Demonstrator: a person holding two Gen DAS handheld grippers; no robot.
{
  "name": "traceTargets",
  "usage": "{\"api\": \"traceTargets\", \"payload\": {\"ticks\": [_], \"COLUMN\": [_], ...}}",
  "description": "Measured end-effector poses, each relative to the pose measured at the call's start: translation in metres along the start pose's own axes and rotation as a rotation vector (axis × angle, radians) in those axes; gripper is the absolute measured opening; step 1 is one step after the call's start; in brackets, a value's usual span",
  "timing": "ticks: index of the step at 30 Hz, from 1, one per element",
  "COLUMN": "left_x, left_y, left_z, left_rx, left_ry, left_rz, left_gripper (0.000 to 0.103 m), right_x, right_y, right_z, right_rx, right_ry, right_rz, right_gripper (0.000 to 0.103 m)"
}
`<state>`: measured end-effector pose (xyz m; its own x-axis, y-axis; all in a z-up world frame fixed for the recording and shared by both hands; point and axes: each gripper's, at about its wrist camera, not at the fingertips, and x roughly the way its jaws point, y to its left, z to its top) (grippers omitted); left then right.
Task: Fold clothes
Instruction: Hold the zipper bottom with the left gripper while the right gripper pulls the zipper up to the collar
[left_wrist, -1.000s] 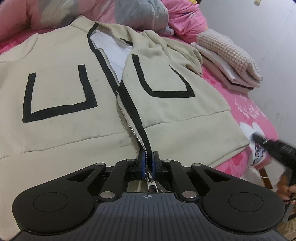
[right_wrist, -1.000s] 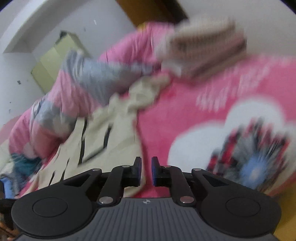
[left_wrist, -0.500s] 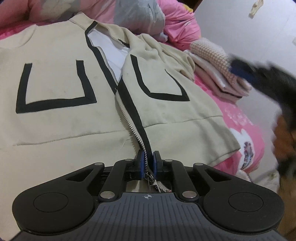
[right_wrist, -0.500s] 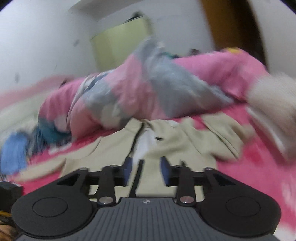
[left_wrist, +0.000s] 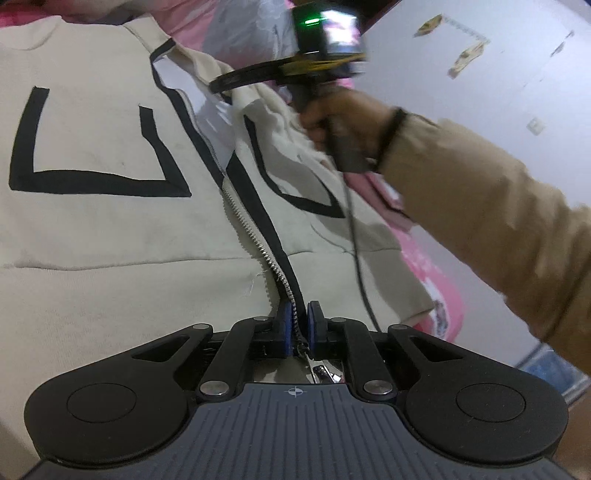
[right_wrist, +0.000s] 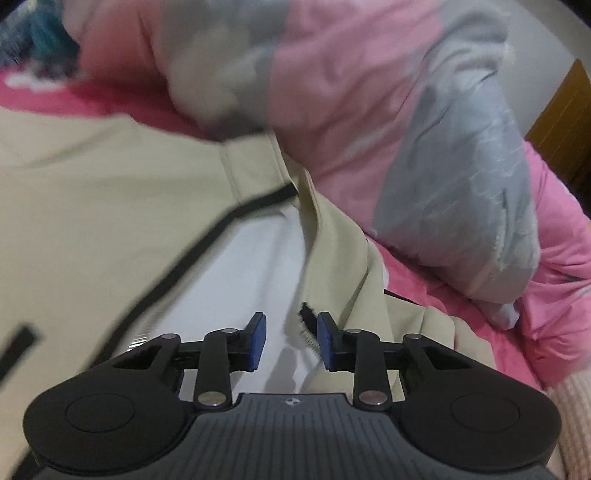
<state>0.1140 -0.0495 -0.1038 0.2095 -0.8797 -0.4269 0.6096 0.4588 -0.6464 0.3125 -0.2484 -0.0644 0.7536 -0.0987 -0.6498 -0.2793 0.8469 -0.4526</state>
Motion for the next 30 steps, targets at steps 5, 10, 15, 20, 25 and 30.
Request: {"api": "traceTargets", "payload": {"ticks": [5,10,15,20,25,30], "left_x": [0.0,-0.002,-0.002,-0.004,-0.004,-0.003], "left_y": [0.004,0.004,0.005,0.006,0.008,0.008], "left_z": [-0.003,-0.007,-0.01,-0.011,-0.011,-0.011], "left_rx": [0.024,0.039,0.045,0.046,0.049,0.058], "left_ry": [-0.026,-0.049,-0.066,-0.077,-0.086,-0.091], "left_rz": [-0.046,-0.066,-0.082,-0.103,-0.121,-0.127], "left_gripper": [0.01,0.01,0.01,0.009,0.009,0.009], "right_x": [0.019,-0.002,-0.017,-0.003,0.03,0.063], "right_y": [-0.019,-0.056,-0.108,-0.133,-0.131,-0.109], "right_z": [0.006,0.02,0.051,0.077,0.087,0.089], "right_rx": [0.06,0.262,0.538,0.724,0.823,0.789], "right_ry": [0.027,-0.076,-0.195,-0.267,-0.276,-0.218], "right_rz": [-0.016,0.078,0.214,0.354,0.474,0.497], "right_gripper": [0.009,0.007,0.007,0.007,0.007,0.007]}}
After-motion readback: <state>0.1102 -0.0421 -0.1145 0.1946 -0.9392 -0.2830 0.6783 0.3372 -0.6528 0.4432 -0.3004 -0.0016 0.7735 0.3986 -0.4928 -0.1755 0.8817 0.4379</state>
